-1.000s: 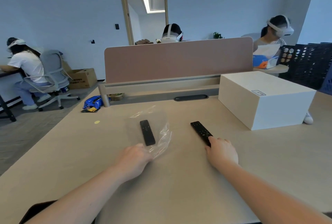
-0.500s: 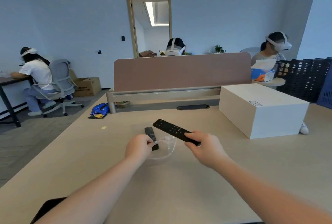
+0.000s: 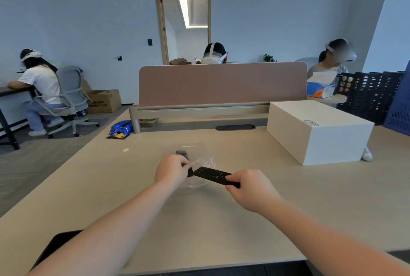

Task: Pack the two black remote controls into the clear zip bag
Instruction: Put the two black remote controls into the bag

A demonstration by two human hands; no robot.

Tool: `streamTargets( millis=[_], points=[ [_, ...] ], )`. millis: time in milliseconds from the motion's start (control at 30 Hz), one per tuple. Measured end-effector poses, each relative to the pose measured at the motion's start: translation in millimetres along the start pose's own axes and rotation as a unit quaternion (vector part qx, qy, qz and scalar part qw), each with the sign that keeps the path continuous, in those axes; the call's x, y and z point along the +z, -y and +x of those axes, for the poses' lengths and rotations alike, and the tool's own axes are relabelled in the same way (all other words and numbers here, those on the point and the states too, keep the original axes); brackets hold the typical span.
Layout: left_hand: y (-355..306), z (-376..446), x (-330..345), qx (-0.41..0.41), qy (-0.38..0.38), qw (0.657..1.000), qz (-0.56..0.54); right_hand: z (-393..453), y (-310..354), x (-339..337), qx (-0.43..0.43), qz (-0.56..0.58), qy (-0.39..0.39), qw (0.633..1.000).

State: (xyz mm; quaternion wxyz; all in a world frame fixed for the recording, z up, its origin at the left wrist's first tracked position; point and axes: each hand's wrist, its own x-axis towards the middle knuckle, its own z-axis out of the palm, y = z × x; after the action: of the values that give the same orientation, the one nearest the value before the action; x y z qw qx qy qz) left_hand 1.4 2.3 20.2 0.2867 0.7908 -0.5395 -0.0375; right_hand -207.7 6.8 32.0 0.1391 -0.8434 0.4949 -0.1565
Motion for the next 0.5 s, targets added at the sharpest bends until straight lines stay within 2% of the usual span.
streamTargets(
  millis=[500],
  points=[
    [12.3, 0.5, 7.5, 0.057, 0.000, 0.998, 0.042, 56.1, 32.4, 81.4, 0.026, -0.081, -0.055, 0.995]
  ],
)
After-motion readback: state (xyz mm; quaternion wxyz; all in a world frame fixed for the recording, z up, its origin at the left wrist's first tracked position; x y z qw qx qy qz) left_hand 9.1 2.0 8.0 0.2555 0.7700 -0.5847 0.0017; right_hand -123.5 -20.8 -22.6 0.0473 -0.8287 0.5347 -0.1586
